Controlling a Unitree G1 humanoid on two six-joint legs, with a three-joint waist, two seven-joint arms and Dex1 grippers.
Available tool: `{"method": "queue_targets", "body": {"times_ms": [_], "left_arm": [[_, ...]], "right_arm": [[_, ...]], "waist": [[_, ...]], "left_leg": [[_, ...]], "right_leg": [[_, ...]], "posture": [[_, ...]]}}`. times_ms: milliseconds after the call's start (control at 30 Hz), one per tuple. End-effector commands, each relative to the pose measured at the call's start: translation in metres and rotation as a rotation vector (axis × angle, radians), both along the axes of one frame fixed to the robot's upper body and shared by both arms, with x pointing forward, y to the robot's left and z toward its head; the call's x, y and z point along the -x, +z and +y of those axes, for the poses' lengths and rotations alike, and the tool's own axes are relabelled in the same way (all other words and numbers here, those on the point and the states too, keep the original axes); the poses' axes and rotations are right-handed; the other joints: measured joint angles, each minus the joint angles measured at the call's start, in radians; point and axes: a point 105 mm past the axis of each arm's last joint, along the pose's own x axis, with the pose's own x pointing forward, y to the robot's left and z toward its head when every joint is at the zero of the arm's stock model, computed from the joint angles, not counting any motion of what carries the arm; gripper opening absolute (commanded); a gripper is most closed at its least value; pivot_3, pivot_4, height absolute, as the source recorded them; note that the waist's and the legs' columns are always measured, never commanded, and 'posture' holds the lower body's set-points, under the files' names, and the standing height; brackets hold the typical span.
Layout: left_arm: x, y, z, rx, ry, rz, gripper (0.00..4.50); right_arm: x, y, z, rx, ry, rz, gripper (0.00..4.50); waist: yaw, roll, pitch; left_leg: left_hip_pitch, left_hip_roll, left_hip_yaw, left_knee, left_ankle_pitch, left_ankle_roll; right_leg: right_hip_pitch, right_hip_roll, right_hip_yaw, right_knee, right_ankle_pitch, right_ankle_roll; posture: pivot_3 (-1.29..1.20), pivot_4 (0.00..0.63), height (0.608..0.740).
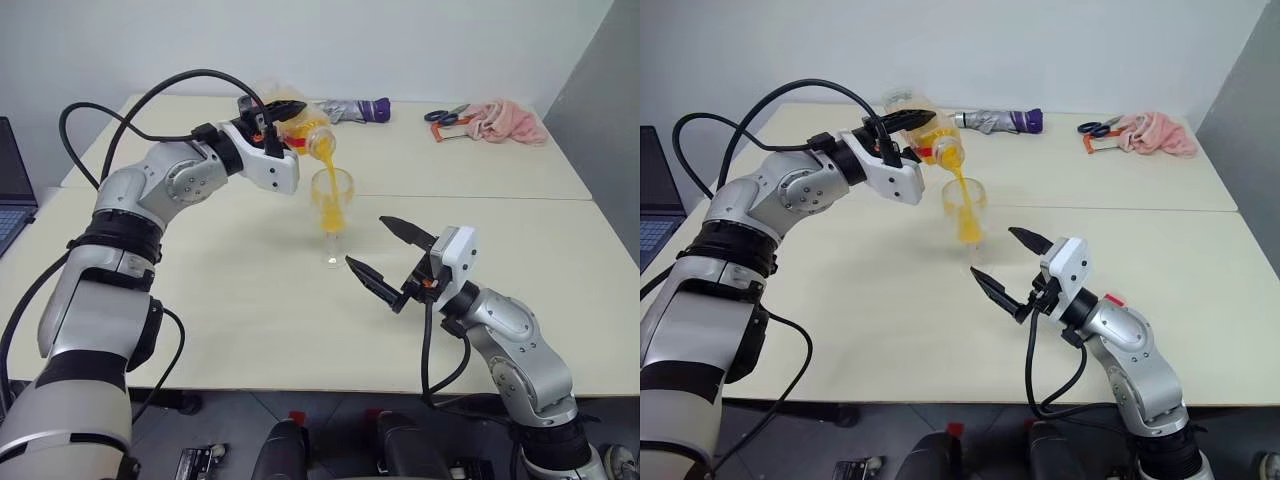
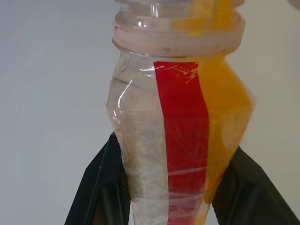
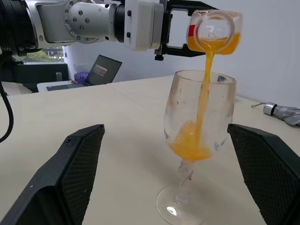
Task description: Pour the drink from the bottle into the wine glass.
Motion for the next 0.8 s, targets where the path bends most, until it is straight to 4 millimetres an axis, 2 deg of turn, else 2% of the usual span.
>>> {"method": "queue_targets", "body": {"times_ms": [33,800], "left_arm": [[0.0047,0.0291,-0.0003,0.027,-0.014,-0.084,1.76],[0.0025,0.0306,-0.0025,0.013,-0.014,-0.098,1.76]], "right_arm": [[0.0047,0.0105,-0.0003,-0.02,-0.007,-0.054,4.5],[0.0097,0.0061,0.0055,-0.008,-0.002,-0.053,4.5]], "waist": [[0.0,0.0,0.0],[0.0,0.0,0.0]], "left_leg": [[0.0,0.0,0.0,0.0,0.0,0.0],[0.0,0.0,0.0,0.0,0.0,0.0]], "right_leg": [[0.0,0.0,0.0,0.0,0.0,0.0],[0.0,0.0,0.0,0.0,0.0,0.0]], "posture": [[0.0,0.15,0.74],[0.0,0.15,0.74]]}}
